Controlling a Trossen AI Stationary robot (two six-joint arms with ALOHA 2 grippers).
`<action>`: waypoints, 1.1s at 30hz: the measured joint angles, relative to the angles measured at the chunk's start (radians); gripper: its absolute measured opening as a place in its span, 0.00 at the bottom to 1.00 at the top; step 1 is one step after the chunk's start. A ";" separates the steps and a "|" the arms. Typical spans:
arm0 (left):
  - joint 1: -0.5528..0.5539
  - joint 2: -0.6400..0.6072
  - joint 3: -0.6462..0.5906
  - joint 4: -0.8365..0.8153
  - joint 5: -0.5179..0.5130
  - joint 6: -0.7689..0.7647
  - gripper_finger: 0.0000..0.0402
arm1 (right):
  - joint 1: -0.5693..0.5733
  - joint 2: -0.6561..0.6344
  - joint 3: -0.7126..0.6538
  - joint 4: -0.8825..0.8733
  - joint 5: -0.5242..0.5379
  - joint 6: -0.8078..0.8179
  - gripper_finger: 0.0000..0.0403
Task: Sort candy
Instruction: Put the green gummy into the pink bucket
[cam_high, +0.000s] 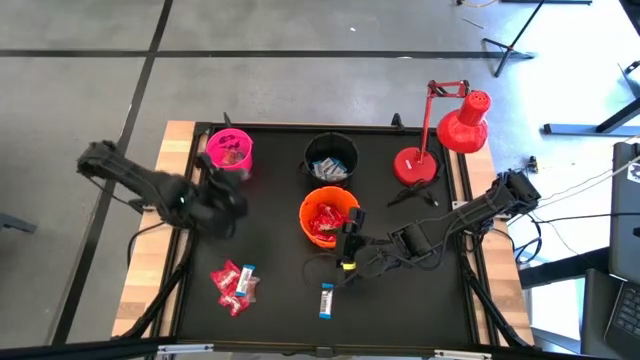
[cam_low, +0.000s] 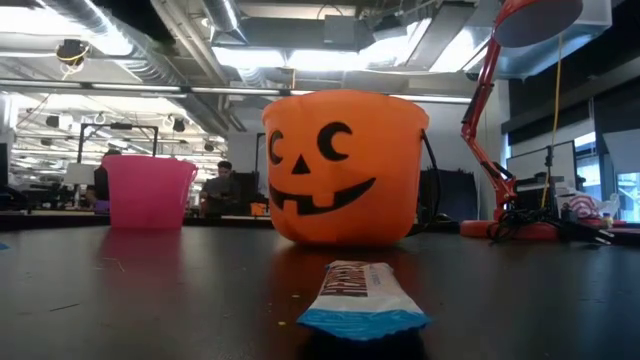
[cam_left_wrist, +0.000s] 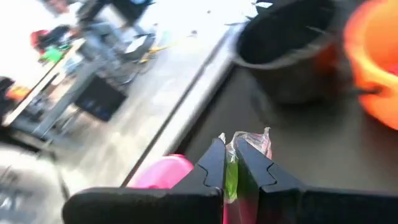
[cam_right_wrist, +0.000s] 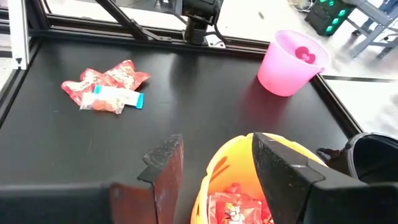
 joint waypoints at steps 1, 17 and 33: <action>0.036 -0.026 0.000 0.001 -0.013 0.017 0.01 | 0.000 0.000 0.000 0.000 0.000 0.000 0.47; 0.603 -0.106 -0.231 0.417 0.173 0.357 0.01 | 0.000 0.000 0.000 0.000 -0.002 -0.011 0.47; 1.256 -0.187 -0.365 0.800 0.859 0.651 0.01 | -0.022 0.000 0.000 0.002 -0.037 -0.181 0.47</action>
